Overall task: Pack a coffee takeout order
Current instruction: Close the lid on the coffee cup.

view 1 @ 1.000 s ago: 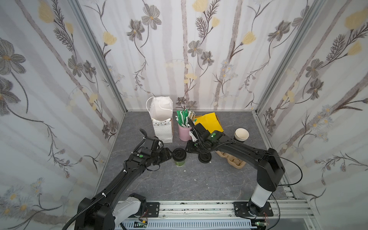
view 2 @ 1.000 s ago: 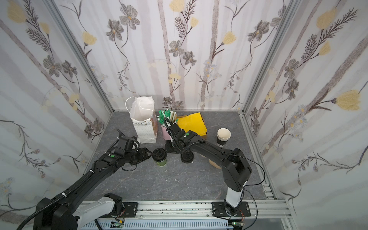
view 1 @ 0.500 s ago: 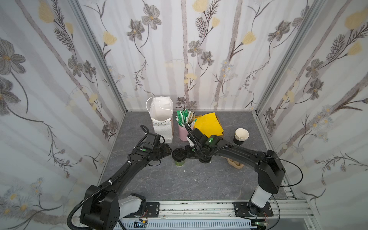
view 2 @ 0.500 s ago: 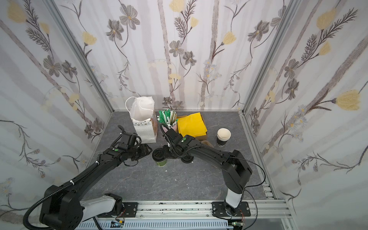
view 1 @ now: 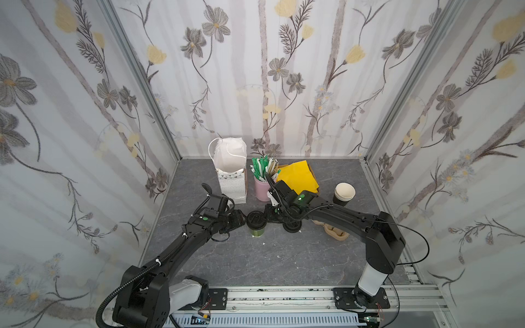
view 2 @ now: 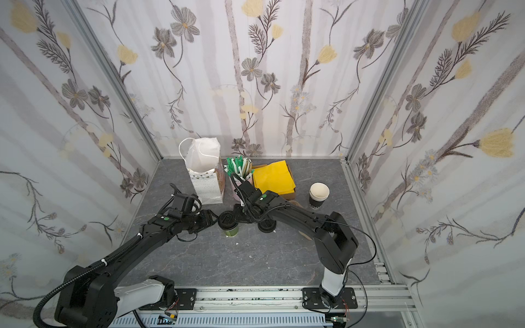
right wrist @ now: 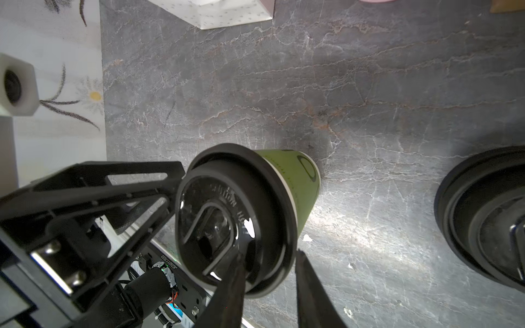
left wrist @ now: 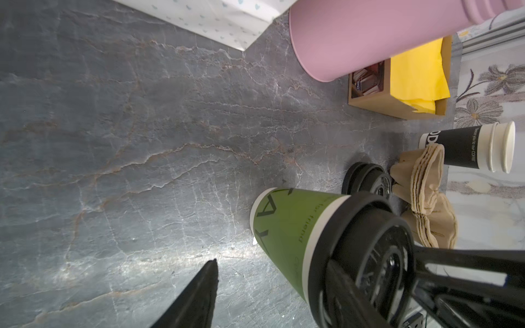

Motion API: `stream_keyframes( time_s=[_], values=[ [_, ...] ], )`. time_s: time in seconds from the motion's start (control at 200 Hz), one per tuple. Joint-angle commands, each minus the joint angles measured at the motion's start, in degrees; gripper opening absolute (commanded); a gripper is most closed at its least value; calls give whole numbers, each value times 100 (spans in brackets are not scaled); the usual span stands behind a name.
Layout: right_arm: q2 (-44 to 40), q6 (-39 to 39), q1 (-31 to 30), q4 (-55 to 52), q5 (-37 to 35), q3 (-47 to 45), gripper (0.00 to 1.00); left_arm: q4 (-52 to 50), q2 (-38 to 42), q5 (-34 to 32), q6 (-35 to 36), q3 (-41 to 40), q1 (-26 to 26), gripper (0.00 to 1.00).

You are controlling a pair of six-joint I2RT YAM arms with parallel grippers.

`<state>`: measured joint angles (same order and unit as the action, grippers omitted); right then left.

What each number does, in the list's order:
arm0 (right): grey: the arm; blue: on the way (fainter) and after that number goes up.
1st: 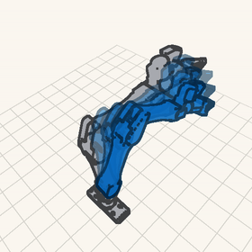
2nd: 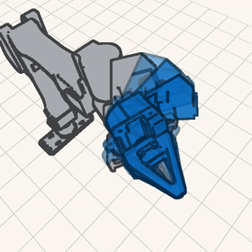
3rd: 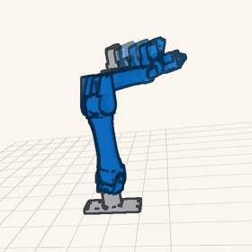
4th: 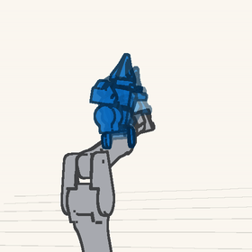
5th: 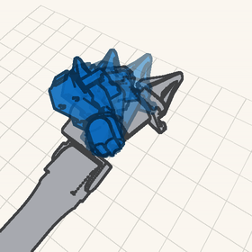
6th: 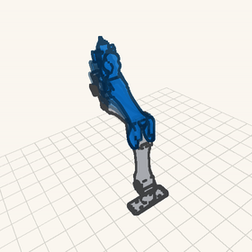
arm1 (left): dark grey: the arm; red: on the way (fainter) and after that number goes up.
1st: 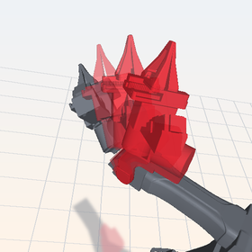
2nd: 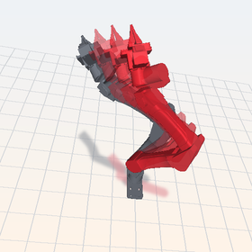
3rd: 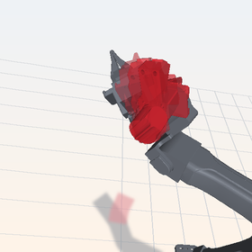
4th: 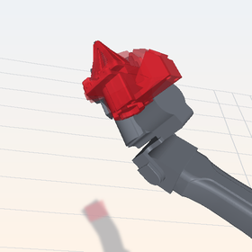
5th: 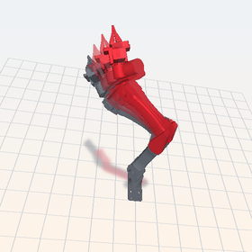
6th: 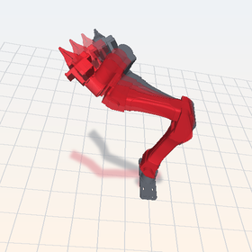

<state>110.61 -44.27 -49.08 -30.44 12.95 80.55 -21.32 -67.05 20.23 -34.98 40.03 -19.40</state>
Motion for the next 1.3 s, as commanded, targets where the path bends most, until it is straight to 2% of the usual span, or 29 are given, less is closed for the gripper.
stream_keyframes(
  time_s=[0.0,0.31,0.475,0.719,1.014,1.294],
  values=[
    [105,154,53,110,86,136,32,-92,93,208,-121,-86,6,62],
    [105,239,102,27,6,285,34,-100,247,468,-114,-40,6,62],
    [-127,166,101,-115,-278,274,36,-105,401,58,-227,-24,14,62],
    [-352,-76,-53,-88,-317,-127,36,-91,323,-365,-199,55,23,63],
    [-276,-259,-217,98,-242,-312,35,-74,-52,-208,-17,327,31,63],
    [-279,-285,-216,117,-223,-413,34,-48,-186,-28,32,268,36,63]
  ],
)
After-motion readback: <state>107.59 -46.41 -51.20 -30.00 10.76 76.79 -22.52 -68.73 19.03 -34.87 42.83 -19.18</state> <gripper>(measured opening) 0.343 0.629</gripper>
